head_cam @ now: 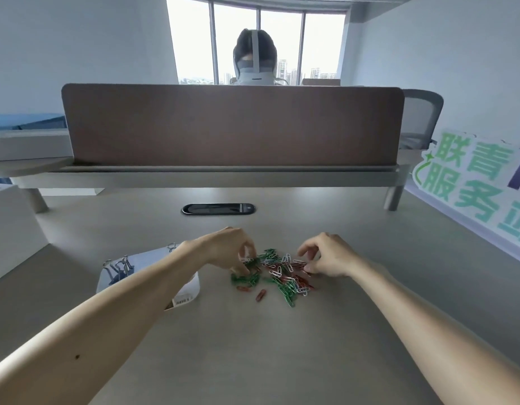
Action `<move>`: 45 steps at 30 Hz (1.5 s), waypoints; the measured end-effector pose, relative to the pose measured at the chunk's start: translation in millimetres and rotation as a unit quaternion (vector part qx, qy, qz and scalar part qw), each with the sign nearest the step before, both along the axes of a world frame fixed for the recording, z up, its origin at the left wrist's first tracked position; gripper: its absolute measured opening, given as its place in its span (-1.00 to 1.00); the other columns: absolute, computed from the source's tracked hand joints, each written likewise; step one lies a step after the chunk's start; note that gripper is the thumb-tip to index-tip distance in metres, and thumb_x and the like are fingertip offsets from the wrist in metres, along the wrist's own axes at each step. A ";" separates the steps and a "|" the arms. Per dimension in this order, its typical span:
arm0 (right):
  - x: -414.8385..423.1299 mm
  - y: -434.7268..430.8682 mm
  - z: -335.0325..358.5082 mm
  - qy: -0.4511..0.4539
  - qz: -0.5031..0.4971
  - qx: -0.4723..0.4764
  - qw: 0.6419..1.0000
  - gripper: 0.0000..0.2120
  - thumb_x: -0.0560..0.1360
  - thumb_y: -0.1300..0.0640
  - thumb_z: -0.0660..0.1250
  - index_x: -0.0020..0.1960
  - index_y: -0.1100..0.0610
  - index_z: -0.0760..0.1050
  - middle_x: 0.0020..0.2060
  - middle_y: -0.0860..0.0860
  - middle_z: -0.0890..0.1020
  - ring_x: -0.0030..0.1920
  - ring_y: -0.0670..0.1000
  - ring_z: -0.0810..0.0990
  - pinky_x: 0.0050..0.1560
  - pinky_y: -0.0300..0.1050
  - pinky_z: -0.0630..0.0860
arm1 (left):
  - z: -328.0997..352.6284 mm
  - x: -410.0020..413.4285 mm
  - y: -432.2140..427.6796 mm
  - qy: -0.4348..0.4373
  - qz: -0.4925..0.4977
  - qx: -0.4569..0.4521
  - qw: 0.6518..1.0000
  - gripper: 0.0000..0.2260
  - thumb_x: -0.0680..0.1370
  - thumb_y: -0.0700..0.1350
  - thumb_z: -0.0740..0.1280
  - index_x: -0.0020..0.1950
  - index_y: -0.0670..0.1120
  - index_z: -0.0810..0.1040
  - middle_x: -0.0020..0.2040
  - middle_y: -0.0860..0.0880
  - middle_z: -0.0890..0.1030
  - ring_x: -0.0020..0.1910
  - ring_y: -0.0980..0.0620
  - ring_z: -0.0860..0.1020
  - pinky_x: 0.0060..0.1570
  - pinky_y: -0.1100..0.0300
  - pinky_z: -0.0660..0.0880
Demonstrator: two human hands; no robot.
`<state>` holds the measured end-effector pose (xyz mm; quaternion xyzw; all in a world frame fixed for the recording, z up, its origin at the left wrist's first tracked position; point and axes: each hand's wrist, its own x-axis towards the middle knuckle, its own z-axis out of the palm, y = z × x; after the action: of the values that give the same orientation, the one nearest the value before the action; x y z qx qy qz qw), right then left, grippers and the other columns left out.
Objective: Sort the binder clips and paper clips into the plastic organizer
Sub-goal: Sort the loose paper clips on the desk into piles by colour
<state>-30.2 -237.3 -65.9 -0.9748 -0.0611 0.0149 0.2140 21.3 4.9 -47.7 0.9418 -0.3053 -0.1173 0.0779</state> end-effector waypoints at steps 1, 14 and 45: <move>1.0 -3.6 -0.9 0.000 -0.004 0.003 1.000 -0.70 0.33 0.06 0.51 0.06 -0.01 0.61 -0.21 -0.11 0.58 -0.20 -0.08 0.55 -0.24 -0.23 0.37 | 0.3 1.0 -1.5 -0.004 0.000 -0.010 1.000 -0.63 0.41 0.10 0.46 0.17 0.06 0.55 0.05 0.06 0.56 -0.15 0.12 0.45 -0.20 0.29 0.34; 22.3 -21.3 2.8 0.052 0.039 0.015 0.998 -0.69 0.28 -0.11 0.53 -0.03 -0.05 0.60 -0.27 -0.14 0.59 -0.24 -0.11 0.56 -0.19 -0.16 0.46 | -5.8 42.0 -36.6 0.029 -0.017 -0.074 0.997 -0.78 0.48 0.04 0.40 0.09 0.02 0.59 -0.04 0.05 0.64 -0.15 0.18 0.56 -0.11 0.31 0.44; 31.2 -11.6 -7.6 0.022 0.017 0.021 0.999 -0.65 0.27 -0.08 0.55 -0.01 -0.01 0.56 -0.33 -0.17 0.50 -0.28 -0.12 0.50 -0.33 -0.23 0.34 | -28.4 61.7 -61.2 0.013 -0.006 -0.117 0.993 -0.88 0.42 0.05 0.45 -0.19 0.08 0.54 -0.23 0.13 0.59 -0.23 0.16 0.57 -0.24 0.26 0.46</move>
<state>1.0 -248.8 -73.6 -0.9684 -0.0736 0.0387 0.2350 83.0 -56.3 -76.1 0.9227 -0.3219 -0.0935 0.1904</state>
